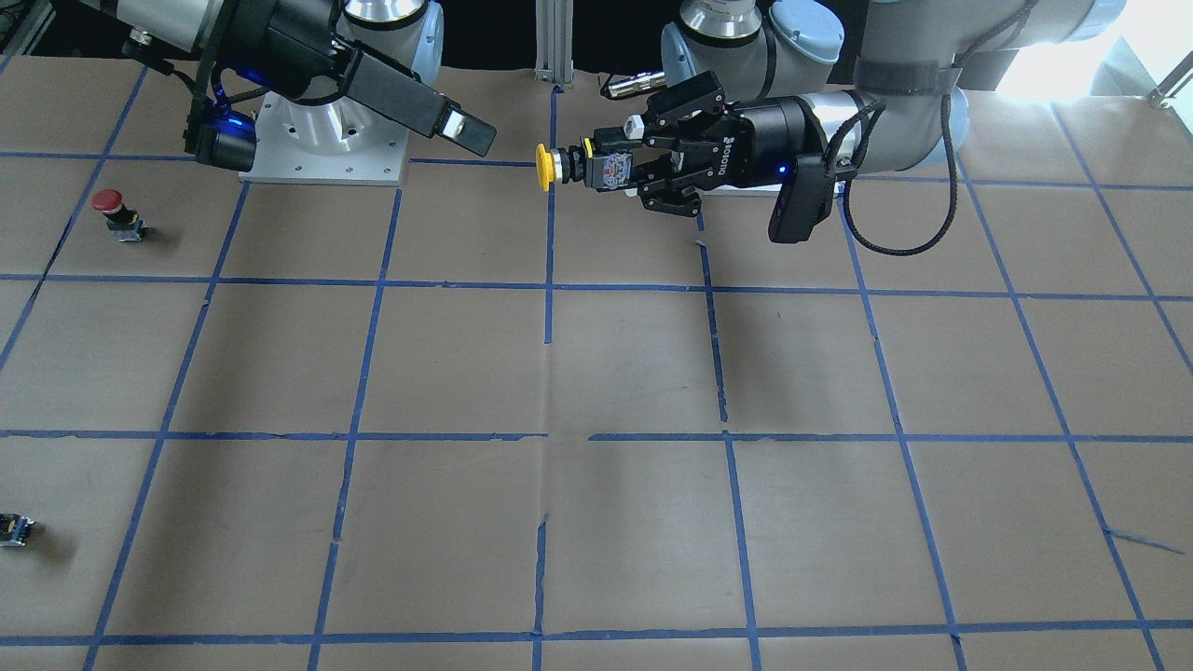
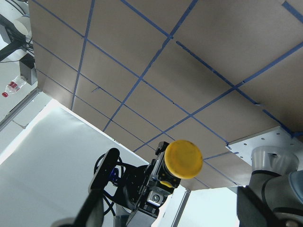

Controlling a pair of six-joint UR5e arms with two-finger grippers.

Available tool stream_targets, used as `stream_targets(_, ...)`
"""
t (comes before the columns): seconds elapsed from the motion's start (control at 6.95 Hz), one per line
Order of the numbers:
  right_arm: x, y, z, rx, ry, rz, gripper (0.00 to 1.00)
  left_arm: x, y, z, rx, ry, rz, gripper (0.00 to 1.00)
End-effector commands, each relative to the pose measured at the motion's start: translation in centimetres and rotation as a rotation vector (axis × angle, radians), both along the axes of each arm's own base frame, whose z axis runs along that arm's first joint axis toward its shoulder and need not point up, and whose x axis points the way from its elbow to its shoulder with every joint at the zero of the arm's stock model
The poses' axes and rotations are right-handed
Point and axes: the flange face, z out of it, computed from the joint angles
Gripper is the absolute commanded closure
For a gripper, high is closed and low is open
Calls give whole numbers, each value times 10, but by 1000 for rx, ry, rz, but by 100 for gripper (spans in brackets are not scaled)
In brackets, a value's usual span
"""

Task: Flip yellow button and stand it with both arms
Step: 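Hold the button still with the left gripper while the right gripper approaches the yellow cap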

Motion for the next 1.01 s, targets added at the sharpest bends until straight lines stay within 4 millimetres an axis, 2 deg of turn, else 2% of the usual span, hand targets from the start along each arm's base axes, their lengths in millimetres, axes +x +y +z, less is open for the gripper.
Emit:
stream_targets(0.0, 3, 3, 1, 2, -3, 4, 1, 0, 1, 0, 18, 5, 4, 97)
stream_targets(0.29, 7, 10, -19, 60, 5, 16, 2, 0, 1, -1, 21, 5, 2, 97)
stream_targets(0.43, 11, 9, -23, 31, -9, 47, 2, 0, 1, -1, 21, 5, 2, 97)
stream_targets(0.58, 25, 16, -36, 22, -12, 104, 2, 0, 1, -1, 22, 5, 2, 97)
stream_targets(0.86, 27, 20, -51, 16, -12, 139, 6, -2, 2, 0, 19, 5, -1, 97)
